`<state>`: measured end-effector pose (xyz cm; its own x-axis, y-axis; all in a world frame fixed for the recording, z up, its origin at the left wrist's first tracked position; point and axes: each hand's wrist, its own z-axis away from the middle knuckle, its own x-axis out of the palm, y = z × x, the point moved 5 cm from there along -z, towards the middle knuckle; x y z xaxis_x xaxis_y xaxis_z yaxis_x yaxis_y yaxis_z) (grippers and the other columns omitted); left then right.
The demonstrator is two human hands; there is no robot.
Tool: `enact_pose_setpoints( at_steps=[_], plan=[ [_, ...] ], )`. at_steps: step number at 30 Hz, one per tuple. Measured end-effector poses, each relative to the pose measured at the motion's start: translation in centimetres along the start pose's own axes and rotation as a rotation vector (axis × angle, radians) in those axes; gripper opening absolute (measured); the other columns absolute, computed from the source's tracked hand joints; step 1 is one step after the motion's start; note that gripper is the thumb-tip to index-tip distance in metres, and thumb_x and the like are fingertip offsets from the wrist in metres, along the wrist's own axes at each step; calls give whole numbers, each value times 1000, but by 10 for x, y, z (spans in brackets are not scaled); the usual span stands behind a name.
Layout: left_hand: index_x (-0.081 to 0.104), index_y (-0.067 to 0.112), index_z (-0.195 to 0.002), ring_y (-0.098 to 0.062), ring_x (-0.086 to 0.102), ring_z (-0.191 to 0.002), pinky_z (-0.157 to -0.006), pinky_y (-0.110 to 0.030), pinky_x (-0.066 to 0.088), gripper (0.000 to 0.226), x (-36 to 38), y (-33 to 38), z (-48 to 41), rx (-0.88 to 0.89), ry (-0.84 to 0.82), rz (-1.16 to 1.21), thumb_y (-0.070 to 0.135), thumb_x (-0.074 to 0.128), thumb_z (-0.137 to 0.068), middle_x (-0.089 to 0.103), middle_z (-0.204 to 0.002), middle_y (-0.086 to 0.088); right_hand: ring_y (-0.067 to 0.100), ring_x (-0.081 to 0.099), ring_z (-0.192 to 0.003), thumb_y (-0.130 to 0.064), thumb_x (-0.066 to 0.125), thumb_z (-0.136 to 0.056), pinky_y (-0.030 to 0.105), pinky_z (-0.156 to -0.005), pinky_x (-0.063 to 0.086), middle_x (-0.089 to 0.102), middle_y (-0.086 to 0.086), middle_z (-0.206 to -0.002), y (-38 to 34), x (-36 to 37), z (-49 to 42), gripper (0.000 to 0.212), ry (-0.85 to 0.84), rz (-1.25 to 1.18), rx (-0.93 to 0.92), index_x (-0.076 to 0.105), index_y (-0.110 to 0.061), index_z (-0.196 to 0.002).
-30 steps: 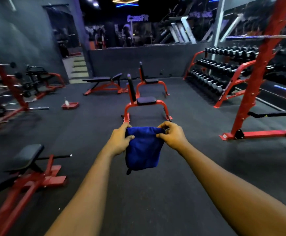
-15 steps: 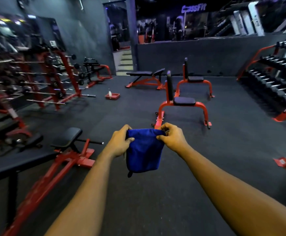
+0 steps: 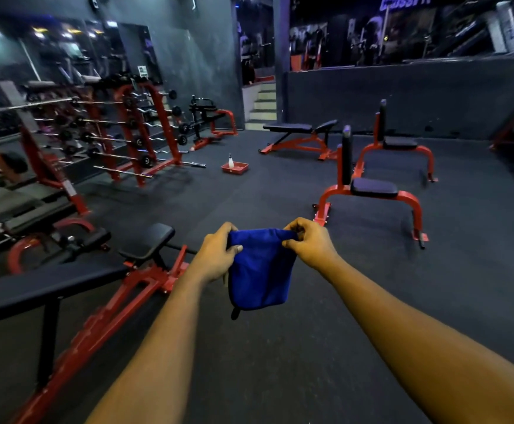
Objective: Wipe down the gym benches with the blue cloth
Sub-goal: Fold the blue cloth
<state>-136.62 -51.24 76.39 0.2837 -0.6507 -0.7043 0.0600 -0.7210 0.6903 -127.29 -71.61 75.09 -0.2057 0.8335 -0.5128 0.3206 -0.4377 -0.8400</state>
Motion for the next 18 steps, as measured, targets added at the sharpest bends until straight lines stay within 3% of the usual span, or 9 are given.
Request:
enact_pose_setpoints(
  at_steps=[5, 9, 11, 14, 18],
  plan=[
    [47, 19, -104, -14, 62, -85, -73, -36, 55, 18, -19, -36, -82, -17, 68, -14, 12, 60, -95, 62, -97, -4, 20, 68, -90, -6, 77, -80, 40, -81, 60, 71, 2, -94, -2, 35, -92, 21, -30, -21, -33, 68, -21, -92],
    [46, 25, -111, -7, 58, -88, -67, -17, 48, 28, -34, -56, -162, -12, 73, 21, 6, 58, -94, 58, -107, 3, 19, 66, -96, -6, 75, -83, 37, -83, 60, 68, 2, -104, -9, 53, -170, 24, -38, -34, -16, 66, -19, -101],
    [50, 24, -118, -10, 56, -98, -74, -13, 43, 34, -42, -66, -208, 17, 62, -4, 3, 59, -93, 57, -117, 3, 20, 64, -102, -7, 76, -83, 38, -88, 58, 65, 1, -112, -12, 63, -213, 28, -46, -39, -22, 65, -21, -105],
    [53, 21, -125, -19, 53, -113, -93, -24, 41, 39, -48, -82, -273, 23, 82, -56, 2, 60, -91, 55, -126, -5, 19, 61, -108, -10, 76, -84, 38, -94, 56, 61, -1, -118, -11, 73, -273, 32, -65, -11, -14, 65, -21, -112],
    [52, 20, -133, -22, 49, -119, -97, -24, 35, 43, -43, -98, -355, 21, 77, -76, 3, 58, -94, 49, -129, -7, 17, 62, -105, -9, 76, -84, 32, -90, 56, 62, -1, -118, 2, 79, -352, 31, -61, -14, -1, 66, -19, -112]
  ],
)
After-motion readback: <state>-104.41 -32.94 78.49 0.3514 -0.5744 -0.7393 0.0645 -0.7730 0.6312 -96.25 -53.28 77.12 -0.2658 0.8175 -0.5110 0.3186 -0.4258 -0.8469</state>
